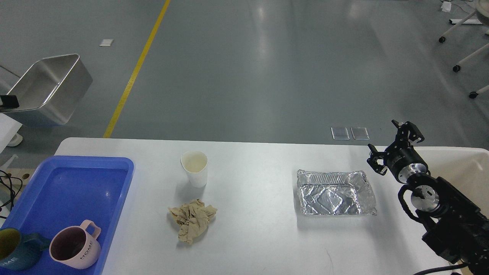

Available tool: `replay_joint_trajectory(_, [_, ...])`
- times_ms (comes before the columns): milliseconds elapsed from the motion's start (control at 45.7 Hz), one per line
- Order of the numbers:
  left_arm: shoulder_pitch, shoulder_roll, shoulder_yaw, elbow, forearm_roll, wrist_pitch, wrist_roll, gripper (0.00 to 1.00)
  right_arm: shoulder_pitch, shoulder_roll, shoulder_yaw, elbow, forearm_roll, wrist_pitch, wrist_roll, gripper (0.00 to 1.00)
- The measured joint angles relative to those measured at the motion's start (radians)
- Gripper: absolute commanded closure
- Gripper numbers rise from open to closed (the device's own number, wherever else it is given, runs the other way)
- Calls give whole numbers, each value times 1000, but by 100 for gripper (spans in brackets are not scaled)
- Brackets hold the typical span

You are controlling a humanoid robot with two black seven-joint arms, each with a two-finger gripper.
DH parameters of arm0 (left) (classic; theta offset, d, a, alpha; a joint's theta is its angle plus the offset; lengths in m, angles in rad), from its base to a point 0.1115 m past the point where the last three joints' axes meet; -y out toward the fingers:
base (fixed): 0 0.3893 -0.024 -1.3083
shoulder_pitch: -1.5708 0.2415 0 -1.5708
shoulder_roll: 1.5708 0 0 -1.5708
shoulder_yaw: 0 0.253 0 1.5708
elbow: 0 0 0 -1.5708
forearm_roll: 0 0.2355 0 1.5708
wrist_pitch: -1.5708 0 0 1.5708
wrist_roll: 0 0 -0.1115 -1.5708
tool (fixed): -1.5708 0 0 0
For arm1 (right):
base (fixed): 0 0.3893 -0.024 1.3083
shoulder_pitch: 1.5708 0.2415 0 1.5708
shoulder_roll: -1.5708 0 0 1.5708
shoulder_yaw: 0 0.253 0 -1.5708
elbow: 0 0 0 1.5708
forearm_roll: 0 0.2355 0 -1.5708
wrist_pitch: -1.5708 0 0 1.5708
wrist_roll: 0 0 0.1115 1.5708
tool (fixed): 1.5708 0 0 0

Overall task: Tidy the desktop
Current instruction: 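Lift the steel tray and lower it into the blue tray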

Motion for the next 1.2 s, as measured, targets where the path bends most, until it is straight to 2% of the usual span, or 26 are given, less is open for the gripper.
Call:
replay_joint_trajectory(88, [23,-21,36,8,8,49,23,100,0,0,0,-1,0,1,0,0])
replay_joint_trajectory(219, [55,-75,141,26,11,164,28,100,0,-1,0,-1,0,2,0,0])
replay_joint_trajectory(350, [91,-168,265,100,12,289,8,100,-1,-4,0,-3,0,3,0,0])
replay_joint_trajectory(438, [140,-242,317,169,12,353,-34,100,-3,-5,-1,-4,0,4,0,0])
replay_joint_trajectory(526, [206,-314,329,236,12,382,-79,100,-4,-7,-1,-4,0,5,0,0])
replay_joint_trajectory(635, [264,-384,329,312,13,394,-98,100,-8,-8,-2,-4,0,5,0,0])
replay_joint_trajectory(810, [351,-480,328,413,13,429,-103,100,-12,-10,-2,-4,0,7,0,0])
replay_joint_trajectory(1030, [439,-527,325,470,1,531,-101,100,-15,-8,-2,-4,0,8,0,0])
replay_joint_trajectory(1205, [474,-587,323,541,-6,566,-99,100,-17,-8,-3,-4,0,8,0,0])
